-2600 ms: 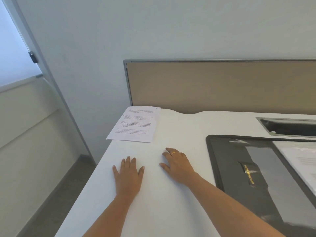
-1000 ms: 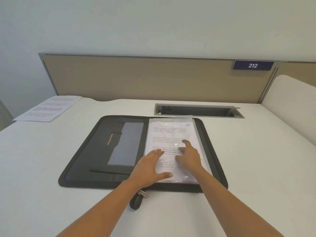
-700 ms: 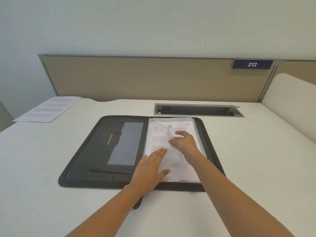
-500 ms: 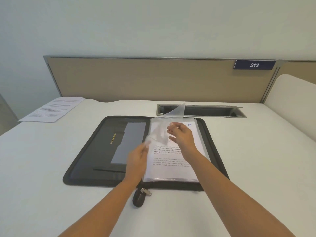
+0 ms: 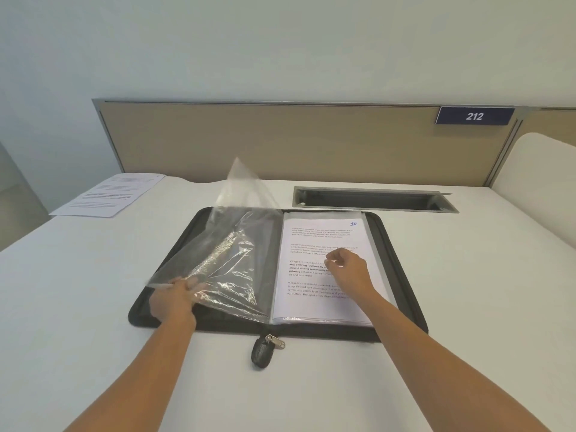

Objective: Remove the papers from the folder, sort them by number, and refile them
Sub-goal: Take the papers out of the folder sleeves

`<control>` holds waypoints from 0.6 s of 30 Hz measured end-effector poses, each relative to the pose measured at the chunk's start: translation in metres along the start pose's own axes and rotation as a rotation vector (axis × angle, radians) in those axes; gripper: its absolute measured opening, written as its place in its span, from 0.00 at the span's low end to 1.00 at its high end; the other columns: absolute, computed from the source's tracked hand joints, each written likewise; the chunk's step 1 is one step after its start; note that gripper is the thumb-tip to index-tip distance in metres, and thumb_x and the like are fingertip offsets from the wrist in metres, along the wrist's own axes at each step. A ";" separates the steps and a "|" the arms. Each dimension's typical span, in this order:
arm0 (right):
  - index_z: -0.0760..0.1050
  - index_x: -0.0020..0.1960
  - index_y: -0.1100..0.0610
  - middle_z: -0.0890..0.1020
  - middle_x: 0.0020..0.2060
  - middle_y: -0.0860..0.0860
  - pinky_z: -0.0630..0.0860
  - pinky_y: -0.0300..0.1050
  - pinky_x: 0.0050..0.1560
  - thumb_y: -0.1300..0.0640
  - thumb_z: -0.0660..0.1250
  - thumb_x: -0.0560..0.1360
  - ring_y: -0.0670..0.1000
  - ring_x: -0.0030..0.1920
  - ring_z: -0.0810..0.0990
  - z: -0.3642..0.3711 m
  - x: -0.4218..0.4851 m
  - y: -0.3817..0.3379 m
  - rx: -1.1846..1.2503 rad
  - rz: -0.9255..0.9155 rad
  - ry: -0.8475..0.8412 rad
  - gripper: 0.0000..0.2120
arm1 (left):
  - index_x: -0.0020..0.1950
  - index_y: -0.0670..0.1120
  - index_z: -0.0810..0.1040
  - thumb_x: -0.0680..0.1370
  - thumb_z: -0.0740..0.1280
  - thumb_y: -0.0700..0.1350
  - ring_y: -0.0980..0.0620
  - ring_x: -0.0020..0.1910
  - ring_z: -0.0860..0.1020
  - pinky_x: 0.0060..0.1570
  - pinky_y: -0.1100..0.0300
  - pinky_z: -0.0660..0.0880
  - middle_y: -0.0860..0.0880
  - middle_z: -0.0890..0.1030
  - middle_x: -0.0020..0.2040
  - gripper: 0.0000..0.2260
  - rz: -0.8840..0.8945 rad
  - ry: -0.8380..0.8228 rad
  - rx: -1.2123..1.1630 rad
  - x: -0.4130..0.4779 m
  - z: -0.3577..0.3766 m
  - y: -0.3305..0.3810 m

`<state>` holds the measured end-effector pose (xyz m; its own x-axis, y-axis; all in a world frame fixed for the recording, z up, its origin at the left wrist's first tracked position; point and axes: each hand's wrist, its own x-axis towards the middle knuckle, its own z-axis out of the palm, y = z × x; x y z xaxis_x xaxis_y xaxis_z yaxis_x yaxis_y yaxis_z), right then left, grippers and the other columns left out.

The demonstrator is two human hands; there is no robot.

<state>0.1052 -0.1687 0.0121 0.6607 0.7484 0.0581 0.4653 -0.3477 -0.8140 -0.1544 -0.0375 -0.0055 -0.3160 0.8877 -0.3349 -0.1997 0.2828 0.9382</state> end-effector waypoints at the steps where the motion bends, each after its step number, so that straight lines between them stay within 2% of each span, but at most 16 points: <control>1: 0.76 0.56 0.59 0.79 0.56 0.53 0.68 0.41 0.55 0.57 0.64 0.77 0.51 0.57 0.76 0.000 0.000 0.002 -0.036 -0.010 -0.008 0.09 | 0.50 0.42 0.78 0.75 0.66 0.35 0.52 0.32 0.82 0.29 0.64 0.75 0.47 0.83 0.37 0.06 0.024 0.039 0.032 0.003 -0.005 0.001; 3: 0.76 0.55 0.58 0.78 0.58 0.53 0.68 0.40 0.55 0.57 0.64 0.77 0.52 0.59 0.75 0.000 0.001 0.004 -0.099 -0.031 -0.025 0.09 | 0.57 0.40 0.76 0.74 0.65 0.34 0.45 0.43 0.80 0.38 0.58 0.76 0.42 0.81 0.50 0.12 0.096 0.116 0.097 0.009 -0.011 0.002; 6: 0.76 0.55 0.57 0.77 0.61 0.52 0.65 0.37 0.55 0.56 0.64 0.77 0.51 0.61 0.74 -0.001 0.004 0.009 -0.166 -0.074 -0.036 0.08 | 0.68 0.39 0.66 0.73 0.65 0.31 0.40 0.60 0.72 0.57 0.48 0.72 0.39 0.69 0.66 0.24 0.272 0.211 0.224 0.007 -0.012 0.007; 8: 0.75 0.56 0.57 0.76 0.62 0.52 0.65 0.38 0.57 0.56 0.64 0.77 0.51 0.63 0.72 -0.001 0.005 0.012 -0.204 -0.101 -0.046 0.09 | 0.69 0.38 0.65 0.72 0.67 0.31 0.38 0.65 0.67 0.60 0.45 0.67 0.39 0.65 0.69 0.26 0.461 0.240 0.373 0.002 -0.008 0.012; 10: 0.73 0.59 0.57 0.74 0.63 0.52 0.65 0.39 0.59 0.56 0.63 0.78 0.51 0.64 0.71 -0.002 0.005 0.016 -0.263 -0.142 -0.061 0.12 | 0.66 0.37 0.68 0.70 0.68 0.31 0.38 0.67 0.66 0.62 0.44 0.64 0.38 0.68 0.67 0.25 0.724 0.172 0.551 -0.002 0.000 0.014; 12: 0.70 0.65 0.57 0.70 0.67 0.52 0.63 0.40 0.64 0.54 0.62 0.78 0.51 0.68 0.67 -0.002 0.006 0.020 -0.346 -0.194 -0.079 0.16 | 0.62 0.37 0.72 0.69 0.69 0.31 0.40 0.66 0.69 0.64 0.46 0.63 0.39 0.72 0.64 0.21 0.935 -0.020 0.690 -0.008 0.012 0.010; 14: 0.65 0.70 0.56 0.64 0.72 0.53 0.58 0.43 0.69 0.51 0.61 0.79 0.51 0.72 0.60 -0.001 0.006 0.024 -0.403 -0.232 -0.099 0.22 | 0.61 0.40 0.73 0.73 0.68 0.33 0.44 0.65 0.70 0.65 0.51 0.63 0.43 0.73 0.64 0.18 0.935 -0.375 0.743 -0.020 0.027 0.005; 16: 0.61 0.73 0.55 0.59 0.75 0.53 0.56 0.48 0.72 0.47 0.60 0.79 0.52 0.75 0.55 0.000 0.007 0.028 -0.459 -0.254 -0.110 0.25 | 0.66 0.43 0.71 0.77 0.66 0.39 0.48 0.68 0.68 0.66 0.58 0.61 0.47 0.70 0.68 0.17 0.911 -0.708 0.898 -0.029 0.041 -0.002; 18: 0.58 0.74 0.53 0.56 0.76 0.52 0.55 0.53 0.73 0.45 0.57 0.79 0.52 0.76 0.52 0.000 0.007 0.033 -0.540 -0.249 -0.129 0.26 | 0.69 0.46 0.68 0.78 0.65 0.46 0.49 0.69 0.67 0.66 0.58 0.61 0.49 0.68 0.71 0.20 0.891 -0.934 1.073 -0.036 0.054 -0.010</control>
<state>0.1250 -0.1742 -0.0143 0.4324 0.8949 0.1108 0.8522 -0.3654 -0.3744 -0.0912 -0.0527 0.0020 0.7262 0.6813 0.0919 0.5298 -0.6398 0.5567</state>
